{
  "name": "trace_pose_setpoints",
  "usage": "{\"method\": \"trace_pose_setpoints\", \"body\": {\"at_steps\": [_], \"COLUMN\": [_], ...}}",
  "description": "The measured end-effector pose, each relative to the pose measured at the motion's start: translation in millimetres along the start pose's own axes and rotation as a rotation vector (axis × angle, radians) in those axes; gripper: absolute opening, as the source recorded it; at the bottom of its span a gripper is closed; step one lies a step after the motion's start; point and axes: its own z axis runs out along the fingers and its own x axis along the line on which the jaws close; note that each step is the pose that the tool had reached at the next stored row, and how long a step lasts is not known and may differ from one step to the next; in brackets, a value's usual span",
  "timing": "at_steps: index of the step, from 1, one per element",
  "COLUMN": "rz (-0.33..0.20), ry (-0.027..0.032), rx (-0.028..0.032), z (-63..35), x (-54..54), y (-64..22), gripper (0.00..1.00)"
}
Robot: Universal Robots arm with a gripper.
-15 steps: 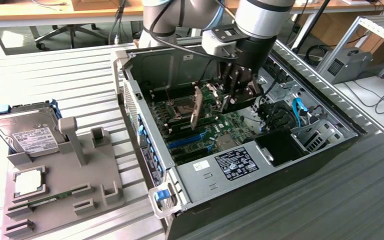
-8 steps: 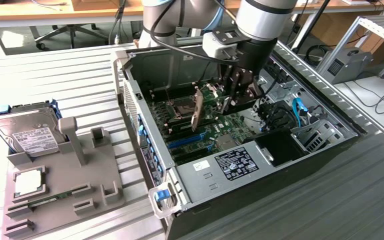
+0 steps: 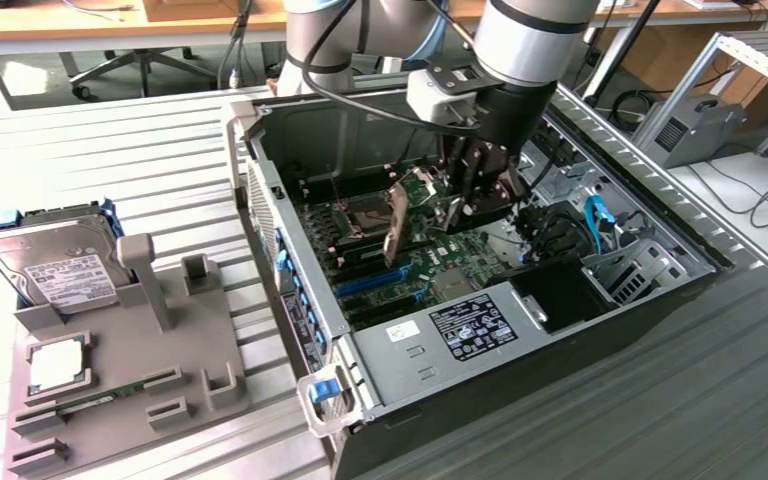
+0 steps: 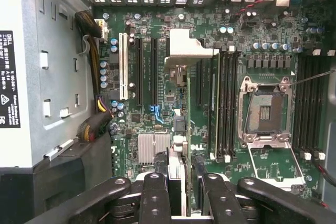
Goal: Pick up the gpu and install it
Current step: 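Insert the gpu into the slot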
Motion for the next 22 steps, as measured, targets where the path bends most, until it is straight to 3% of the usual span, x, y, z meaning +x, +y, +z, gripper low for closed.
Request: {"method": "trace_pose_setpoints", "body": {"at_steps": [22], "rz": [0.0], "ry": [-0.0001], "rx": [0.0], "z": [3.8], "x": [11.4], "y": [0.4], "gripper": [0.29]}}
